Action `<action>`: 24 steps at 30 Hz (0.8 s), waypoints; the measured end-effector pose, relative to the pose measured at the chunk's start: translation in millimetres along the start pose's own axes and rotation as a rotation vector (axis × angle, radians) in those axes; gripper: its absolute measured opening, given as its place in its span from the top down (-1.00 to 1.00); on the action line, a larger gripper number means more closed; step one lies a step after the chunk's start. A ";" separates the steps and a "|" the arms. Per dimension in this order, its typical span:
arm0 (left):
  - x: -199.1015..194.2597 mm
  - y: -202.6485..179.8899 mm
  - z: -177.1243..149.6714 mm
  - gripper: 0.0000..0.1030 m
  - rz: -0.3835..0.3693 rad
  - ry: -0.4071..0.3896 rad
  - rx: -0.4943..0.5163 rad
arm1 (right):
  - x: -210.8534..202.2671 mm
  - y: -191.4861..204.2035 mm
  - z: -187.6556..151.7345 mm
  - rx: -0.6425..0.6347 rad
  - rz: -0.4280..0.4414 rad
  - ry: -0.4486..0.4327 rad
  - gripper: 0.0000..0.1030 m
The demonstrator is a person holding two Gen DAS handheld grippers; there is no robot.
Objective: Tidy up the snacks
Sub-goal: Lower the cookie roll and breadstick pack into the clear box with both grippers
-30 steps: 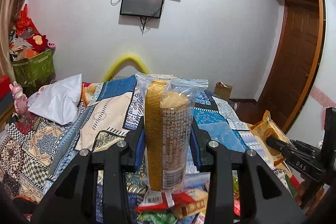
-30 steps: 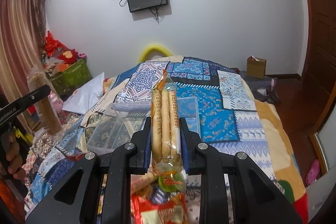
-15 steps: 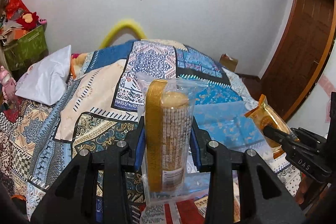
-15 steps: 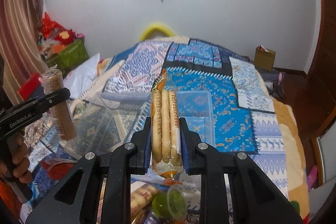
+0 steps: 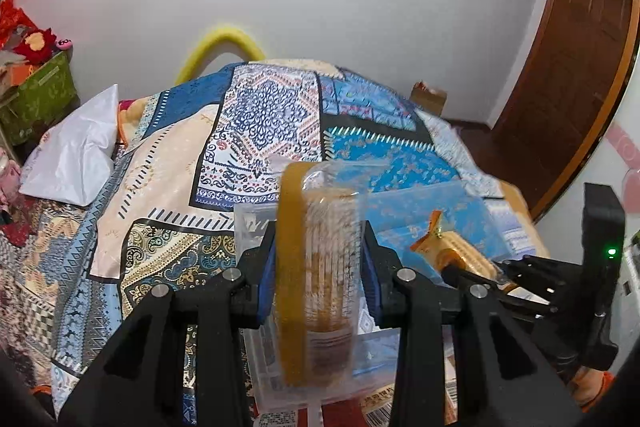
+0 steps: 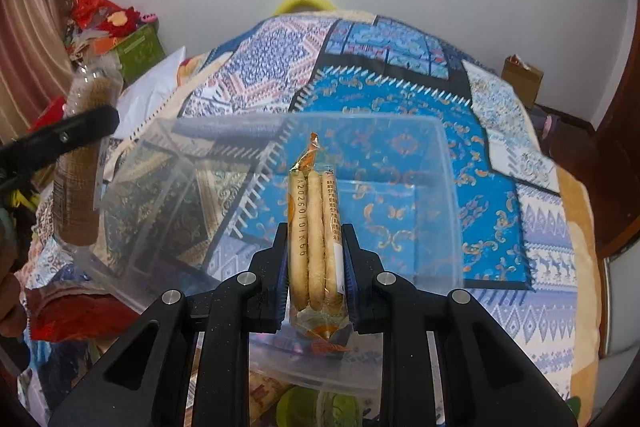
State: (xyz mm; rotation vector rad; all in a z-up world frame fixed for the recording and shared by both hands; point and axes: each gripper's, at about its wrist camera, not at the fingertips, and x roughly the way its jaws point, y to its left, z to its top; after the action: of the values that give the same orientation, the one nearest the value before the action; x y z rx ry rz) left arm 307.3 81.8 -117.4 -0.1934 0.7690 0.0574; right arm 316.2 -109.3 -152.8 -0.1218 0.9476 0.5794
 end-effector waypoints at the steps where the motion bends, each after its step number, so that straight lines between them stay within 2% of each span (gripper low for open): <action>1: 5.7 -1.2 -0.1 0.29 0.004 0.017 0.001 | 1.1 -0.3 -0.2 0.002 -0.001 0.003 0.59; 6: 33.1 4.9 -4.0 0.28 0.020 0.146 -0.045 | 3.0 1.3 -2.2 -0.014 -0.015 0.029 0.57; 7: 33.3 8.4 -4.4 0.28 0.009 0.150 -0.066 | 1.7 1.6 -2.9 -0.024 -0.023 0.032 0.56; 9: 30.3 11.5 -5.0 0.22 -0.005 0.144 -0.088 | -2.0 0.7 -2.4 -0.033 -0.040 0.025 0.46; 11: 24.6 13.6 -3.5 0.09 -0.021 0.143 -0.105 | -7.5 -1.1 -1.3 -0.026 -0.046 0.007 0.19; 12: 20.8 14.1 -2.9 0.00 -0.023 0.139 -0.108 | -11.0 -1.7 -0.4 -0.021 -0.047 -0.005 0.13; 17: -9.3 14.5 -1.1 -0.18 0.004 0.079 -0.095 | -34.0 -0.2 1.1 -0.005 -0.024 -0.052 0.09; 21: -34.8 21.1 -3.5 -0.20 -0.012 0.047 -0.105 | -56.6 5.8 -3.0 -0.009 -0.025 -0.092 0.08; 24: -57.6 24.3 -12.6 -0.21 -0.009 0.028 -0.099 | -76.2 9.1 -9.9 -0.009 -0.020 -0.126 -0.04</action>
State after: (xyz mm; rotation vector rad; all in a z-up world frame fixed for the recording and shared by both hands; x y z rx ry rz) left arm 254.3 104.2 -89.9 -0.2917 0.7941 0.0845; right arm 270.4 -136.6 -96.8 -0.1018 0.8206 0.5669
